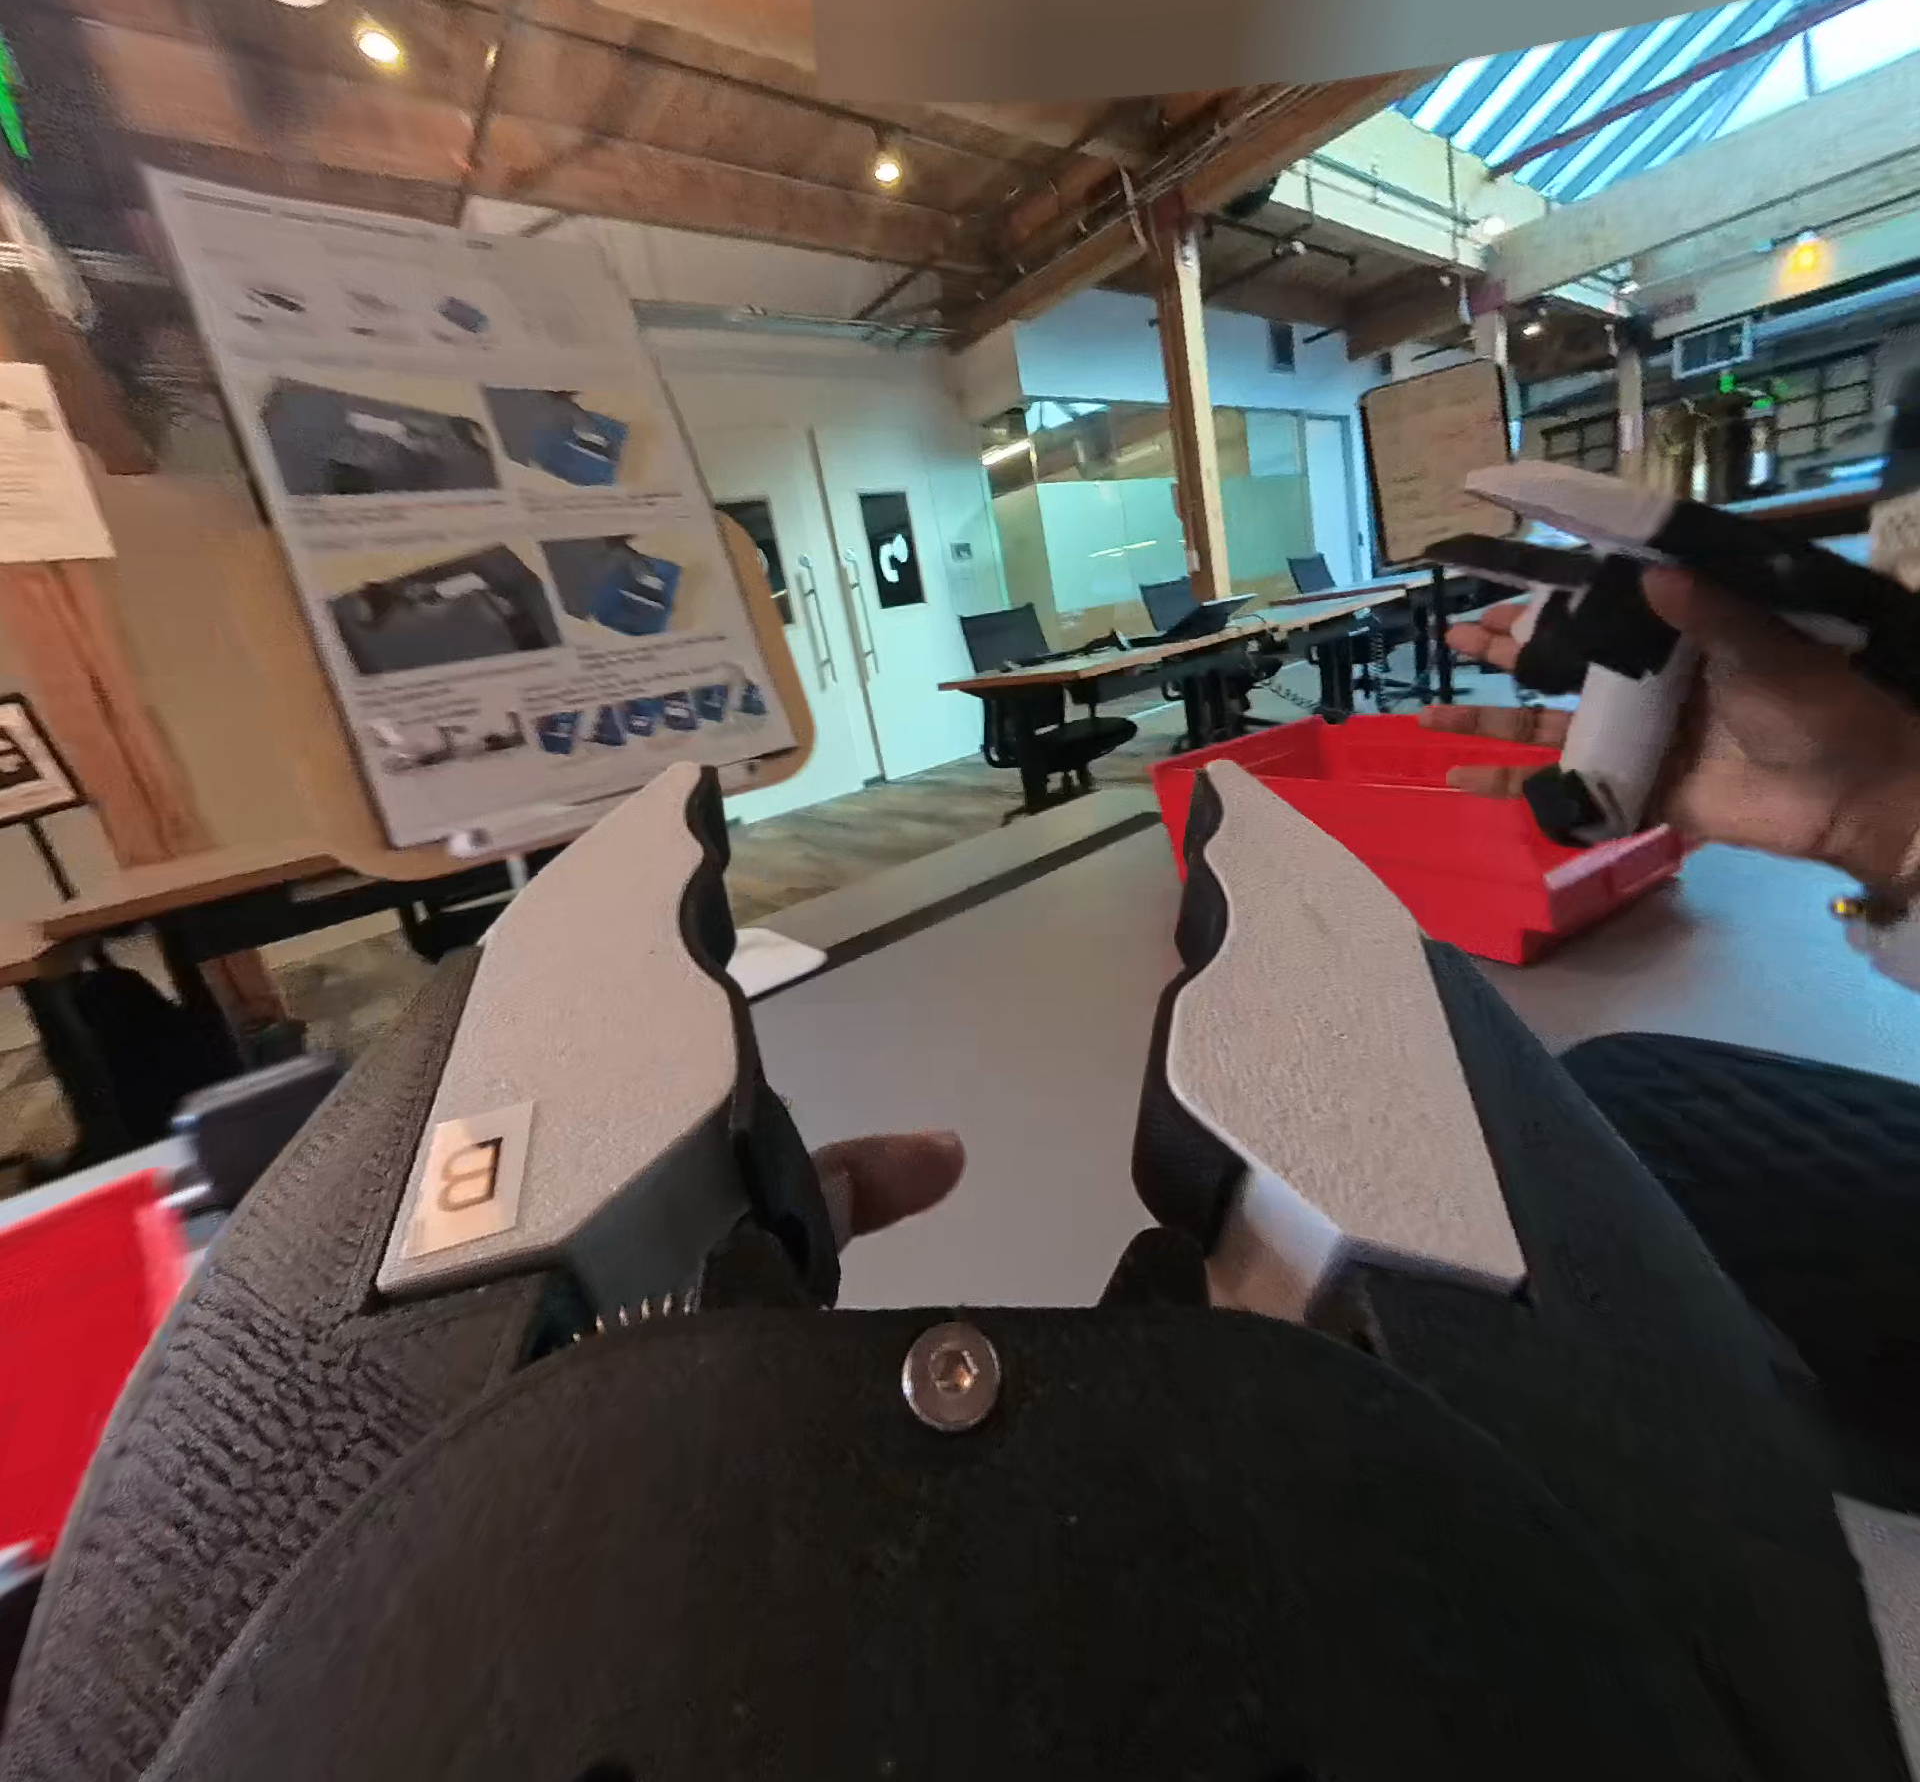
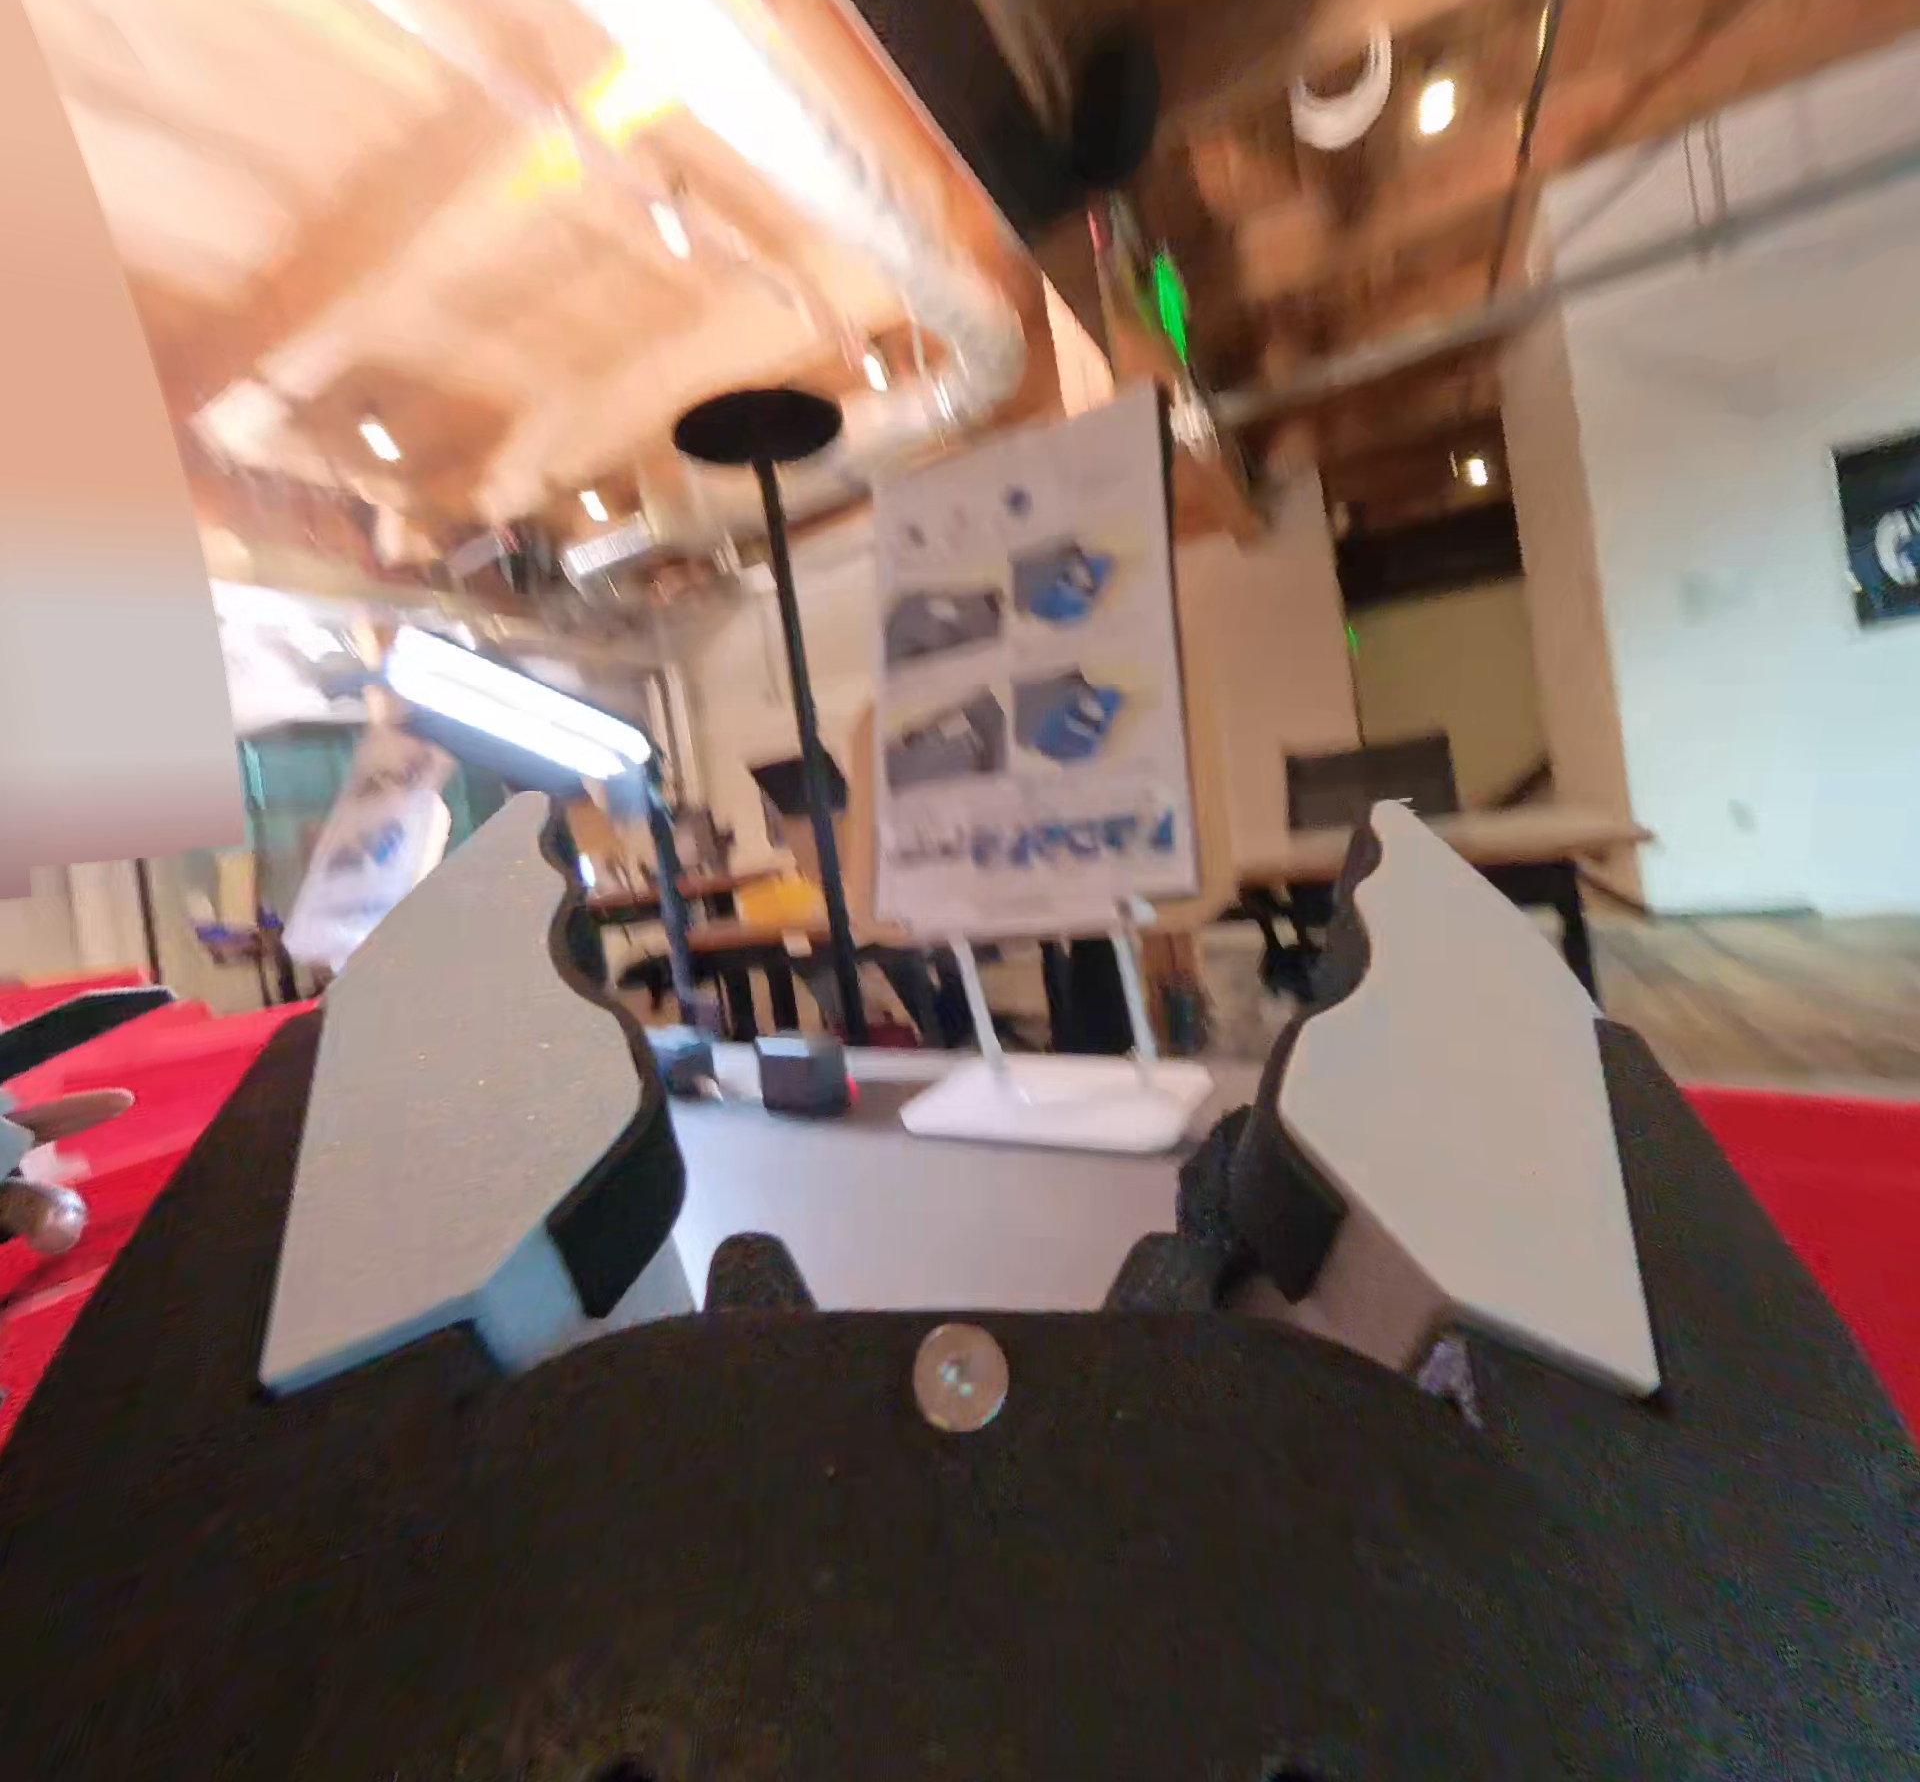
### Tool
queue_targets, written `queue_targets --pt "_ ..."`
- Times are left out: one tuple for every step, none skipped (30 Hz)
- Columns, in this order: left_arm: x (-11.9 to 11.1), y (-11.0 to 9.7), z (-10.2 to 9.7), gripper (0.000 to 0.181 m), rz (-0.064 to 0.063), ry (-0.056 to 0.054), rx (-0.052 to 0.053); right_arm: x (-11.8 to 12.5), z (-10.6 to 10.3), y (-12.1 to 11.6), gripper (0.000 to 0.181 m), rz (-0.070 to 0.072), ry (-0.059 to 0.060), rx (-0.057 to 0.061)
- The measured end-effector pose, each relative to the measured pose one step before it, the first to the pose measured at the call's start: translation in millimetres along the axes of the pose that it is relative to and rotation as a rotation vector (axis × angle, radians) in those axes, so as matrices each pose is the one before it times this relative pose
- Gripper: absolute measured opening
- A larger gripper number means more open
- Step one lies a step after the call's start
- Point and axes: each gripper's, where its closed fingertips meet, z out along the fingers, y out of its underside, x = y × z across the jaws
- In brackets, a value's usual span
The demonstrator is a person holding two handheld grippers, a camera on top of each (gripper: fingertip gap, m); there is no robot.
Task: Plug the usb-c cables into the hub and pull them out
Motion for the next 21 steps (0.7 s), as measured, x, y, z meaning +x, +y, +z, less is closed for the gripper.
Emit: queue_targets --pt "-14.55 -8.50 -6.70 0.083 0.0063 -0.0138 -0.0204 -9.10 2.77 2.40 0.135 0.0155 -0.0182 0.0621" --pt "-16.03 -5.46 -7.15 0.082 0.0045 -0.0093 -0.0386 -8.17 2.13 6.83 0.135 0.0080 -0.0100 0.0387" --pt "-15.92 -1.56 -7.64 0.082 0.0060 0.0013 -0.0607 -9.01 1.36 9.57 0.136 0.0041 -0.0135 0.0225" --pt "-17.69 2.05 -8.46 0.082 0.0106 -0.0060 -0.0791 -8.09 1.03 12.36 0.138 0.0014 -0.0095 0.0009" --pt "-23.13 3.70 -9.32 0.082 0.0199 -0.0429 -0.0748 -7.89 1.09 13.16 0.139 0.0013 -0.0108 -0.0112" --pt "-24.25 4.12 -8.69 0.082 0.0419 -0.0493 -0.0607 -8.41 1.50 12.37 0.141 0.0031 -0.0176 -0.0238" --pt "-20.29 6.06 -7.35 0.082 0.0685 -0.0205 -0.0610 -9.38 2.36 9.27 0.144 -0.0068 -0.0300 -0.0344" --pt "-17.94 9.04 -5.82 0.081 0.0775 -0.0053 -0.0680 -8.63 2.22 4.56 0.144 -0.0347 -0.0324 -0.0248" --pt "-17.69 12.64 -3.92 0.081 0.0820 -0.0047 -0.0790 -5.07 1.19 0.79 0.143 -0.0577 -0.0149 -0.0087" --pt "-13.14 15.92 -1.58 0.082 0.0985 0.0175 -0.0850 -3.04 0.25 -0.74 0.141 -0.0602 -0.0048 -0.0013" --pt "-7.14 18.22 0.46 0.080 0.1166 0.0402 -0.0829 -2.56 -0.38 -0.88 0.139 -0.0446 -0.0053 0.0018" --pt "-4.83 18.45 2.49 0.078 0.1158 0.0331 -0.0757 -2.21 -0.47 -0.64 0.137 -0.0231 -0.0061 0.0030" --pt "-5.62 20.03 4.26 0.075 0.1085 0.0112 -0.0899 -1.29 -0.11 0.12 0.137 -0.0031 -0.0021 0.0020" --pt "-1.92 19.35 5.24 0.073 0.1035 0.0259 -0.0939 -0.02 0.11 0.47 0.137 0.0089 0.0025 0.0008" --pt "0.07 15.34 5.13 0.071 0.0888 0.0330 -0.0707 0.15 0.03 0.50 0.136 0.0131 -0.0001 0.0016" --pt "-2.69 9.27 4.80 0.068 0.0662 0.0102 -0.0394 0.51 -0.11 0.27 0.136 0.0143 -0.0010 0.0020" --pt "-3.76 3.68 4.20 0.067 0.0451 0.0008 -0.0115 1.66 -0.15 -0.21 0.135 0.0139 0.0042 0.0033" --pt "-2.20 0.04 4.06 0.065 0.0300 0.0092 0.0042 2.44 -0.28 -0.44 0.134 0.0138 0.0075 0.0041" --pt "-1.16 -1.64 4.57 0.064 0.0193 0.0127 0.0098 2.55 -0.45 -0.51 0.133 0.0162 0.0077 0.0043" --pt "1.76 -1.21 5.24 0.062 0.0211 0.0236 0.0059 2.54 -0.60 -0.84 0.133 0.0178 0.0081 0.0059" --pt "4.68 1.53 5.83 0.060 0.0309 0.0358 -0.0107 2.67 -0.86 -1.61 0.132 0.0170 0.0087 0.0094"
